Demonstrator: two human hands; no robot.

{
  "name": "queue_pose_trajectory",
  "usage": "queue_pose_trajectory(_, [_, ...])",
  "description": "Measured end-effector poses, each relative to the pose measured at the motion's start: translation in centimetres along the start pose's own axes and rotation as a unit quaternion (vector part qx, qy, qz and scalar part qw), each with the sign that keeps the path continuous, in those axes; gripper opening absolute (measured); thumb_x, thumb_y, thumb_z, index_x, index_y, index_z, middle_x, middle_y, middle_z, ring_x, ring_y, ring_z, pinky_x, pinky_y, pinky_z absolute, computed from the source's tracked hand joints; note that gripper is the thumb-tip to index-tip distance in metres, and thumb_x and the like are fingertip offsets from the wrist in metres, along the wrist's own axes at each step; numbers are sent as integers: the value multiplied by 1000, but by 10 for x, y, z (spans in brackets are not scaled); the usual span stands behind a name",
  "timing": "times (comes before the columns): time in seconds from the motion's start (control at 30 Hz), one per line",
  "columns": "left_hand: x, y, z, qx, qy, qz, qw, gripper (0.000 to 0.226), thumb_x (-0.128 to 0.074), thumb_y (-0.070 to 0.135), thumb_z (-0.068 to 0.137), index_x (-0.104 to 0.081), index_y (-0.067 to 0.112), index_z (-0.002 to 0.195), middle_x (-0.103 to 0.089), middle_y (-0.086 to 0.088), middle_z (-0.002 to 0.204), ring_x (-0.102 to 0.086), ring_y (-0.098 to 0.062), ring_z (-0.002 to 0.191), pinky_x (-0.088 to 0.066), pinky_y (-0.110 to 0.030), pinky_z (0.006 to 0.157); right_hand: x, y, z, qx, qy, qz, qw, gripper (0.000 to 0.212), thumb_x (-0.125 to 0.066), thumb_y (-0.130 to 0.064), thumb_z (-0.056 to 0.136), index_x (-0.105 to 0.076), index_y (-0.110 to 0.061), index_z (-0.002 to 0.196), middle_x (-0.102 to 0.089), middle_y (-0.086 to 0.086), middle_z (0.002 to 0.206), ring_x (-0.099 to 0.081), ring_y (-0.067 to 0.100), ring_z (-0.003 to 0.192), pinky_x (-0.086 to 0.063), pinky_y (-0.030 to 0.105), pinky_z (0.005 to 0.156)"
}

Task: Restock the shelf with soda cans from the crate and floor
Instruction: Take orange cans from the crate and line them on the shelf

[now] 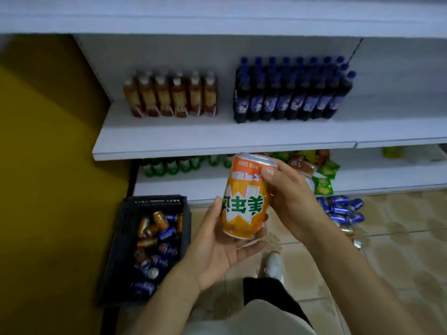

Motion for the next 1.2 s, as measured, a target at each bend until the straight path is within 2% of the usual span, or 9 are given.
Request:
queue_pose_trajectory(0.13, [-45,13,47,-45,-2,12,999,82,-94,46,37,-73,10,107,-67,-23,113,-71,-29,91,-59,-35,73,52,-49,16,66,18,48,997,55,-80,-31,58,-65,-17,109,-71,-1,94,-68,12,85,-53,22,69])
queue_pose_trajectory(0.23, [-75,38,95,-93,45,87,991,103,-95,47,29,-60,9,118,-69,-22,108,-72,-29,88,-59,-31,67,100,-79,34,79,1,60,995,64,-85,-25,63,-59,-16,121,-69,5,99,-67,15,85,-53,24,69])
queue_pose_trajectory(0.33, [-111,75,138,-151,72,230,959,95,-92,46,34,-59,14,117,-73,-12,100,-72,-26,86,-58,-30,66,153,-103,53,69,-16,15,997,67,-80,-27,66,-54,-22,128,-69,8,108,-68,24,94,-54,32,76])
queue_pose_trajectory(0.4, [-142,102,164,-188,77,358,911,74,-78,46,48,-60,19,114,-73,-6,97,-70,-23,86,-58,-30,66,186,-115,62,64,-27,-27,997,75,-86,-38,57,-58,-22,125,-68,9,113,-66,32,103,-54,40,83])
queue_pose_trajectory(0.5, [-199,134,192,-229,54,528,816,56,-76,48,52,-64,23,101,-72,3,90,-69,-15,82,-58,-31,68,228,-134,74,56,-29,-83,995,55,-80,-26,65,-62,-21,117,-69,0,113,-64,28,108,-56,38,86])
queue_pose_trajectory(0.63, [-263,154,219,-236,29,700,673,51,-76,60,51,-63,35,94,-69,14,91,-68,-5,84,-57,-31,72,232,-174,92,98,-102,-226,964,58,-81,-21,72,-54,-30,123,-66,-12,116,-64,11,107,-55,29,88])
queue_pose_trajectory(0.77, [-304,174,240,-219,19,778,589,53,-75,63,55,-61,36,99,-66,21,92,-65,1,84,-56,-27,71,215,-212,120,164,-119,-292,935,65,-82,-18,73,-48,-34,126,-64,-14,114,-63,6,102,-54,23,84])
queue_pose_trajectory(1.0, [-302,242,262,-309,74,682,658,93,-86,59,44,-43,49,126,-58,21,108,-63,1,92,-58,-30,79,207,-275,198,194,-64,-143,968,48,-78,-12,75,-55,-23,115,-72,-3,99,-69,10,92,-57,25,74])
queue_pose_trajectory(1.2, [-307,326,287,-435,90,606,660,73,-88,32,62,-50,38,123,-66,14,105,-65,-3,93,-58,-26,75,162,-346,285,220,-74,-174,957,51,-77,-17,75,-55,-22,121,-72,-1,105,-69,15,97,-56,39,87])
Point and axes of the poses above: each hand's wrist, its own z-axis towards the middle knuckle, its own x-axis out of the back of the hand, y = z × x, the point moved 10 cm from there along z, towards the middle knuckle
